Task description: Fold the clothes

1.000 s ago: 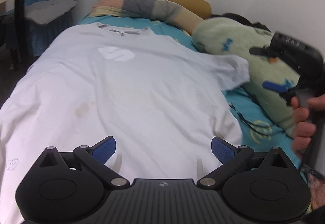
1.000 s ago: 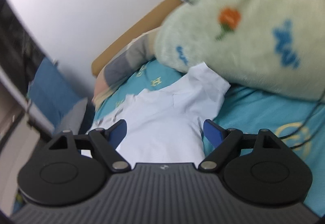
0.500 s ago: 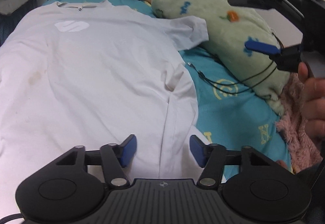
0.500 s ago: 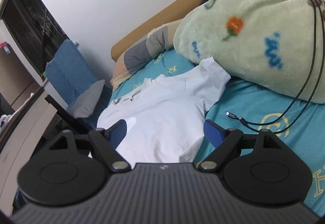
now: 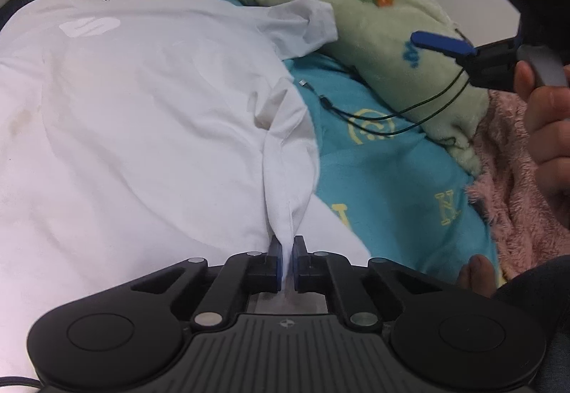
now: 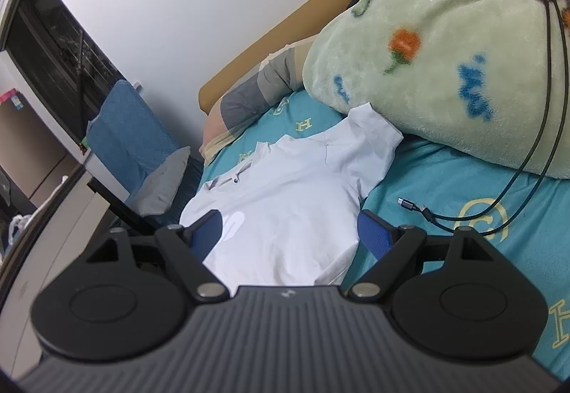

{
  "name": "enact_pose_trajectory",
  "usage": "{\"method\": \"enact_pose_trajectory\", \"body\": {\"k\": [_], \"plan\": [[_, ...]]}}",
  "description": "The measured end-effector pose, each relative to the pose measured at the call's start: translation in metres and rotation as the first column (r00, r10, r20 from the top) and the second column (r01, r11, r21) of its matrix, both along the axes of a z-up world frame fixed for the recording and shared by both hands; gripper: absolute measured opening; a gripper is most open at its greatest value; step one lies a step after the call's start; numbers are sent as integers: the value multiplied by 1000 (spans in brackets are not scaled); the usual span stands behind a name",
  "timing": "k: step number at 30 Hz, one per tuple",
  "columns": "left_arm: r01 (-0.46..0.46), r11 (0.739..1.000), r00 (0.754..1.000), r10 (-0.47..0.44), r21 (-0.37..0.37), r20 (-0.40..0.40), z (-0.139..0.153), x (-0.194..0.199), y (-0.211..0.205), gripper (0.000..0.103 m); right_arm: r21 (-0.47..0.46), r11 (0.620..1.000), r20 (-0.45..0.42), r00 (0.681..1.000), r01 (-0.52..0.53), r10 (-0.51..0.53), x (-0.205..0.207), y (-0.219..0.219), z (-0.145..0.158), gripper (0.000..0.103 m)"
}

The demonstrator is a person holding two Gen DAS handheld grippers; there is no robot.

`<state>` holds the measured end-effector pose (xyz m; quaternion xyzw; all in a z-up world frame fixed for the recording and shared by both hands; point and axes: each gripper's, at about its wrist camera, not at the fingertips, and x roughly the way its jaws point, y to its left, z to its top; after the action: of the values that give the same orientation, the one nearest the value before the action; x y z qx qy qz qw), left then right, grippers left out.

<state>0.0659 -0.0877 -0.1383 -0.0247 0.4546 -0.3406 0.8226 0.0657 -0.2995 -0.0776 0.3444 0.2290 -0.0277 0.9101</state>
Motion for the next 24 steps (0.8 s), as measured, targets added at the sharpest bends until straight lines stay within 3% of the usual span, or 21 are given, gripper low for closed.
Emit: {"method": "enact_pose_trajectory", "body": {"k": [5, 10, 13, 15, 18, 24], "plan": [[115, 989, 993, -116, -87, 4, 14, -17, -18, 4, 65, 997, 5, 999, 50, -51, -4, -23, -4, 86], [151, 986, 988, -153, -73, -29, 5, -23, -32, 5, 180, 980, 6, 996, 88, -91, -1, -41, -21, 86], [144, 986, 987, -150, -85, -59, 8, -19, -29, 20, 277, 956, 6, 995, 97, -103, 11, -47, -39, 86], [116, 990, 990, -122, -83, -73, 11, -14, -22, 42, 305, 945, -9, 992, 122, -125, 29, -48, -52, 86], [63, 995, 996, -67, -78, -55, 20, -4, -9, 60, 302, 939, -43, 986, 167, -162, 62, -47, -75, 86], [-89, 990, 996, 89, -110, -3, 37, 29, 29, 72, 166, 968, -66, 981, 189, -181, 134, -47, -119, 86]]}}
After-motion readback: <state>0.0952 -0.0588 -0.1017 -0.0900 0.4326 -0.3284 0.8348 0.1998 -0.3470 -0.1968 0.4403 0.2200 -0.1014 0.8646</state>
